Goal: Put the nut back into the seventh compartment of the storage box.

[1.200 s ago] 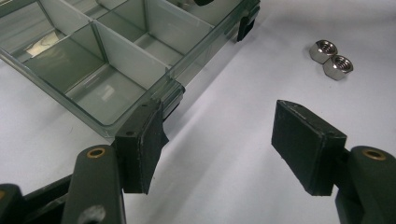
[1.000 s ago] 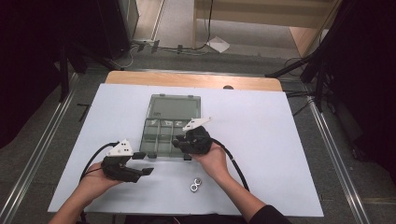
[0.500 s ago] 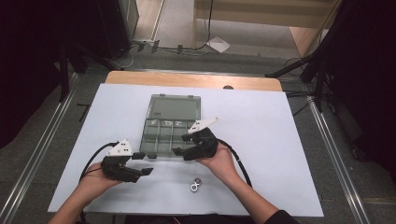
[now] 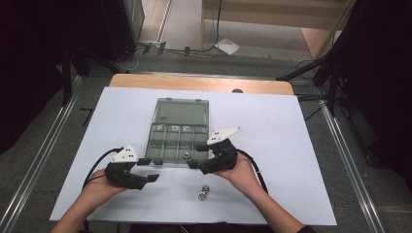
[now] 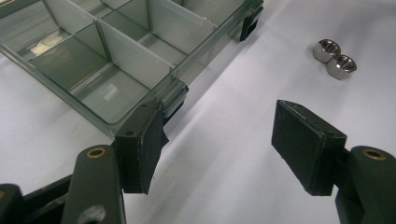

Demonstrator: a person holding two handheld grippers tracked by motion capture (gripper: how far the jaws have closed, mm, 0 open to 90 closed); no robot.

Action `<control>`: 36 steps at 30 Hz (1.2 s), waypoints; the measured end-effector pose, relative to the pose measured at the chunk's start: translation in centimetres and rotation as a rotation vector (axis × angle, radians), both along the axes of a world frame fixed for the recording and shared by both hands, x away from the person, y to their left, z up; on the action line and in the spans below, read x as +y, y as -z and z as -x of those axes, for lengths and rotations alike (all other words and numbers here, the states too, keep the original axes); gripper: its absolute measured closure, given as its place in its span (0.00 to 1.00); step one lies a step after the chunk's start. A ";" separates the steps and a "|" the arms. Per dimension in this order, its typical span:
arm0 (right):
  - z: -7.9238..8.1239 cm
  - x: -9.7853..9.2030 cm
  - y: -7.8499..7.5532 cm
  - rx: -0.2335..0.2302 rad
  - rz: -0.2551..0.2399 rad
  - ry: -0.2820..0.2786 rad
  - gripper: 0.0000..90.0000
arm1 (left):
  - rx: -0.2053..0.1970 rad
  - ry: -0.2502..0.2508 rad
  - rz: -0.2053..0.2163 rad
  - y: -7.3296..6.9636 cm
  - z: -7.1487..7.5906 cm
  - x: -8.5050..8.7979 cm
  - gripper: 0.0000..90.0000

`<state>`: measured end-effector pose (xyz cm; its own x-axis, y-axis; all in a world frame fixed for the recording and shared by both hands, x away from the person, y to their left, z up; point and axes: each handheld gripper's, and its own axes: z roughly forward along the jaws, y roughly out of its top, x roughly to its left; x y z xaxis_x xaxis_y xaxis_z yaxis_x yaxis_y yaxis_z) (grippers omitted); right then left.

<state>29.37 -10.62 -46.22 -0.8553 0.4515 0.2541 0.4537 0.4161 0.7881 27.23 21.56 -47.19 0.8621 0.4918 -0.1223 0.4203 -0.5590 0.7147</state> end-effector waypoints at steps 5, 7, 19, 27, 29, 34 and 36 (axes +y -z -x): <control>0.8 -0.8 0.0 -0.006 -0.007 -0.003 0.35 | 0.003 -0.003 -0.003 0.0 0.0 0.0 0.38; 1.1 -1.1 0.1 -0.008 -0.005 -0.003 0.35 | 0.003 0.001 -0.003 0.1 0.0 0.0 0.38; 2.3 -2.3 0.4 -0.012 -0.027 -0.007 0.36 | 0.005 0.004 0.001 0.0 0.0 0.0 0.38; 3.3 -3.2 1.0 -0.029 -0.022 -0.026 0.38 | 0.000 0.011 0.008 -0.2 0.2 0.0 0.38; 3.5 -3.5 1.1 -0.021 -0.027 -0.027 0.38 | -0.003 0.015 0.016 -0.4 0.2 -0.1 0.38; 4.0 -4.4 1.4 -0.034 -0.031 -0.008 0.37 | 0.001 0.021 0.004 -0.2 0.2 -0.2 0.38; 4.1 -4.6 1.7 -0.032 -0.028 -0.003 0.36 | 0.003 0.016 0.005 -0.2 0.2 -0.1 0.38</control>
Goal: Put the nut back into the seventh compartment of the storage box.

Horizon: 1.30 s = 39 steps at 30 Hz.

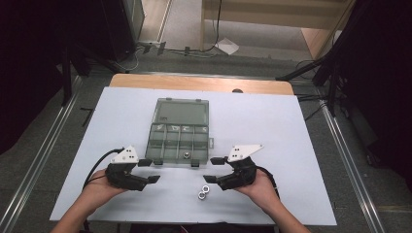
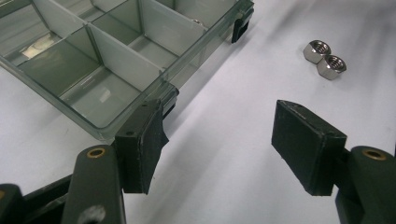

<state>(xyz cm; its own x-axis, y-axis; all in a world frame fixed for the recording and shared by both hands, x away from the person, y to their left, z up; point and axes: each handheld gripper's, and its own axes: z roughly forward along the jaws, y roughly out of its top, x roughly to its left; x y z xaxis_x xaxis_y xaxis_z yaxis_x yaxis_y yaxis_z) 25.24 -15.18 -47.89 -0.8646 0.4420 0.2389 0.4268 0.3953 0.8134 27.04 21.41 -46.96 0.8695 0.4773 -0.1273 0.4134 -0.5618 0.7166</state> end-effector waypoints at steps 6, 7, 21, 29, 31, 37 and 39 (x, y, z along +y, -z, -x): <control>0.1 -0.2 0.7 0.009 0.017 0.000 0.36 | -0.004 -0.001 0.000 0.0 0.1 0.0 0.38; 0.1 -0.2 0.8 0.009 0.024 0.000 0.36 | -0.005 -0.001 0.005 -0.1 0.1 0.0 0.38; 1.1 0.0 2.2 0.021 0.085 0.014 0.38 | 0.007 0.024 -0.020 -0.3 0.2 -0.3 0.38; 1.5 0.6 2.9 0.027 0.114 0.007 0.39 | 0.005 0.018 -0.003 0.0 0.1 -0.1 0.38; 1.6 0.8 3.0 0.025 0.123 0.003 0.39 | 0.005 0.019 0.000 0.0 0.2 -0.2 0.38; 1.7 1.2 3.5 0.030 0.151 -0.007 0.41 | 0.003 0.018 0.005 0.0 0.2 -0.2 0.38; 1.6 1.3 3.7 0.028 0.163 -0.007 0.41 | 0.006 0.019 -0.002 -0.1 0.1 -0.1 0.38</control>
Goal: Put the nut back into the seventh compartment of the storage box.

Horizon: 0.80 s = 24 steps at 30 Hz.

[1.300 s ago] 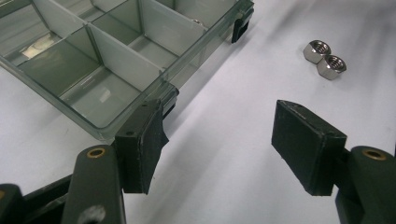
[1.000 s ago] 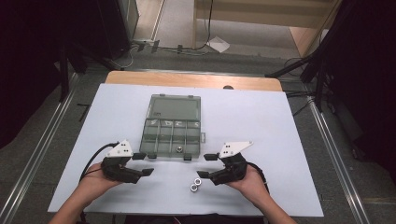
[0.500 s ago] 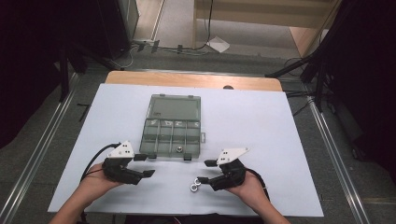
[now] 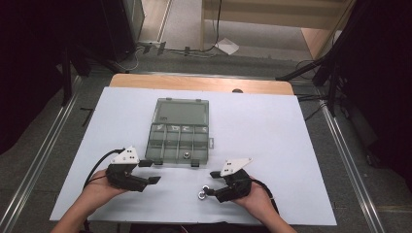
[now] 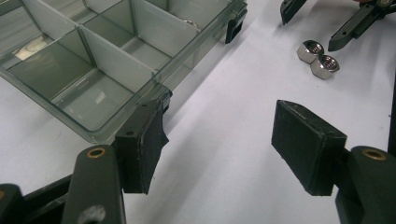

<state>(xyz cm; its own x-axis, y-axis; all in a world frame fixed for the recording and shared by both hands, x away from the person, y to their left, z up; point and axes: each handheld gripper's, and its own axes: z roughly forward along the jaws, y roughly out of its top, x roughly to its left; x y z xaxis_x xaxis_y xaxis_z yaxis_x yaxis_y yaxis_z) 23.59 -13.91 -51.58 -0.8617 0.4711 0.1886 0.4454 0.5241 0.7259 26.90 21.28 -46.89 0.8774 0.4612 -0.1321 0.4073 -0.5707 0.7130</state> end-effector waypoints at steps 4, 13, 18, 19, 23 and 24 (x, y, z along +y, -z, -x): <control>0.0 0.2 0.2 0.006 0.013 0.001 0.42 | -0.002 -0.001 -0.005 0.0 0.0 0.0 0.38; 0.2 0.4 0.3 -0.017 0.022 -0.011 0.47 | -0.002 -0.001 -0.003 0.0 0.0 0.0 0.38; 0.4 0.5 0.4 -0.039 0.027 -0.015 0.53 | 0.000 -0.002 0.003 0.0 0.0 0.0 0.38; 0.5 0.6 0.4 -0.046 0.029 -0.016 0.54 | 0.002 -0.001 -0.003 0.0 0.0 0.0 0.38; 1.0 0.9 0.4 -0.079 0.050 -0.001 0.61 | -0.002 -0.002 -0.001 0.0 0.0 0.0 0.38; 1.1 1.0 0.4 -0.089 0.056 0.003 0.63 | 0.000 -0.002 -0.002 0.0 0.0 0.0 0.38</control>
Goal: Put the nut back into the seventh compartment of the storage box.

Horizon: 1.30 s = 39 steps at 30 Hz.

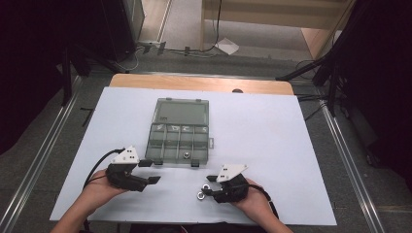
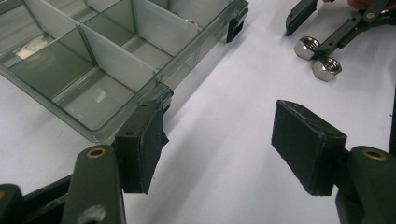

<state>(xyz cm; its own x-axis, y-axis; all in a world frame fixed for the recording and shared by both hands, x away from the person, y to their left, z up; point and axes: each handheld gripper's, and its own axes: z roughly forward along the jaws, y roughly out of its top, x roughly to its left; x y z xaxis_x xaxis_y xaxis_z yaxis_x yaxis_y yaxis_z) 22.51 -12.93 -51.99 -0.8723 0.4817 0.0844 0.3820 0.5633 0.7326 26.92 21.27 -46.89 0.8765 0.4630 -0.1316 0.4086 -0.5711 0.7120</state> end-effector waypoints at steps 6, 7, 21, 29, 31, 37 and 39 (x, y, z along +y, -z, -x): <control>0.0 0.0 0.0 -0.010 0.006 0.023 0.75 | -0.001 -0.002 0.002 0.1 0.0 0.0 0.38; 0.0 0.0 0.0 -0.011 0.007 0.023 0.77 | 0.000 -0.002 0.002 0.1 0.0 0.0 0.38; -0.6 -0.2 -0.2 0.029 -0.007 0.017 0.79 | -0.002 -0.003 0.006 0.0 -0.1 0.1 0.38; -0.9 -0.3 -0.5 0.075 -0.030 0.018 0.79 | 0.000 0.001 0.003 0.0 -0.1 0.0 0.38; -0.9 -0.3 -0.5 0.071 -0.036 0.016 0.79 | 0.000 0.000 0.002 0.0 -0.1 0.1 0.38; -1.2 -0.5 -0.9 0.087 -0.053 0.039 0.79 | 0.002 -0.001 0.001 0.1 0.0 0.0 0.38; -1.4 -0.6 -1.1 0.093 -0.061 0.048 0.79 | 0.002 0.000 -0.001 0.1 0.0 0.1 0.38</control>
<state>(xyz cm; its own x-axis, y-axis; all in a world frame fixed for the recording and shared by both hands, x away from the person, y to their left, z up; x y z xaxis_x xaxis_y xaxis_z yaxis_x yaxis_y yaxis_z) 23.90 -13.49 -50.93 -0.8353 0.5143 0.1943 0.4754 0.4982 0.7252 26.96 21.33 -46.96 0.8762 0.4633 -0.1329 0.4101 -0.5718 0.7105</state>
